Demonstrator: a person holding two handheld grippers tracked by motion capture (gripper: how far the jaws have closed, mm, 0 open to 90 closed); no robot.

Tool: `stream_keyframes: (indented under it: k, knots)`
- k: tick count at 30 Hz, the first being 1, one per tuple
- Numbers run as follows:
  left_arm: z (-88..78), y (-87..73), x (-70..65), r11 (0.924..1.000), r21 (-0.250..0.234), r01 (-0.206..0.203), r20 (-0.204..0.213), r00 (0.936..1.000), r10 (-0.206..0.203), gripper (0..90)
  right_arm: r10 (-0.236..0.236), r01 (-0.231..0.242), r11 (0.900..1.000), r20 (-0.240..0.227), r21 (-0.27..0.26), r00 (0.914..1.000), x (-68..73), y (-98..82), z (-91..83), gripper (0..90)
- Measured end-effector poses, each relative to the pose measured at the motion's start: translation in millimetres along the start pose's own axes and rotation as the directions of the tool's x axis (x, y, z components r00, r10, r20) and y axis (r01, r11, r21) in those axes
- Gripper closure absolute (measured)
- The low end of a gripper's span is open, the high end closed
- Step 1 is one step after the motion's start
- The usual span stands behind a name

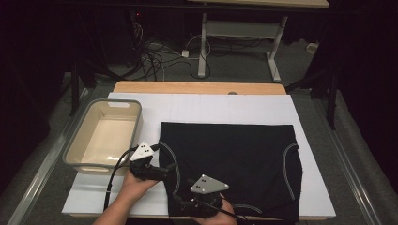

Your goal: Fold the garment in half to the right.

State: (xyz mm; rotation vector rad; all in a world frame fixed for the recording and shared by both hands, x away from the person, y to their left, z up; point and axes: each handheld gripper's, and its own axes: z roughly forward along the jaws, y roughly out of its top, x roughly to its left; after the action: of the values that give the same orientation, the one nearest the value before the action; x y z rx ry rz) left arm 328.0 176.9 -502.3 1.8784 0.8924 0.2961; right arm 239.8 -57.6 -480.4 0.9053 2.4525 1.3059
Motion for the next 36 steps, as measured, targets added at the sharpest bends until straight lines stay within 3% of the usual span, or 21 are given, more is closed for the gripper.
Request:
stream_keyframes:
  k: [6,9,11,19,25,30,36]
  knots:
    - [1.4,0.7,0.4,0.9999,0.009,0.005,0.003,1.0000,-0.005,0.0,-0.019,0.020,0.999,-0.005,0.047,0.9998,9.0,-0.9,15.0,38.0]
    - [1.9,1.0,0.3,0.9999,0.014,0.004,0.004,1.0000,-0.004,0.0,-0.024,0.026,0.994,-0.024,0.104,0.9994,12.0,-3.7,24.5,34.6]
    - [2.0,1.0,0.2,0.9999,0.014,0.003,0.004,1.0000,-0.003,0.0,-0.044,0.045,0.993,-0.011,0.106,0.9990,16.9,-5.3,26.4,34.2]
    - [1.6,0.7,0.3,0.9999,0.011,0.004,0.007,1.0000,-0.004,0.0,-0.049,0.054,0.992,-0.047,0.115,0.9977,27.3,-1.6,29.5,26.4]
    - [1.7,0.8,0.4,0.9999,0.012,0.004,0.007,1.0000,-0.004,0.0,-0.082,0.084,0.987,-0.020,0.134,0.9964,35.1,-2.2,34.7,18.9]
    - [1.7,0.8,0.6,0.9999,0.012,0.005,0.007,1.0000,-0.005,0.0,-0.087,0.087,0.986,-0.007,0.140,0.9962,36.7,-2.1,36.2,18.9]
    - [1.7,0.8,0.8,0.9999,0.012,0.006,0.008,0.9999,-0.006,0.0,-0.125,0.118,0.980,0.038,0.159,0.9914,43.2,-2.1,39.4,19.4]
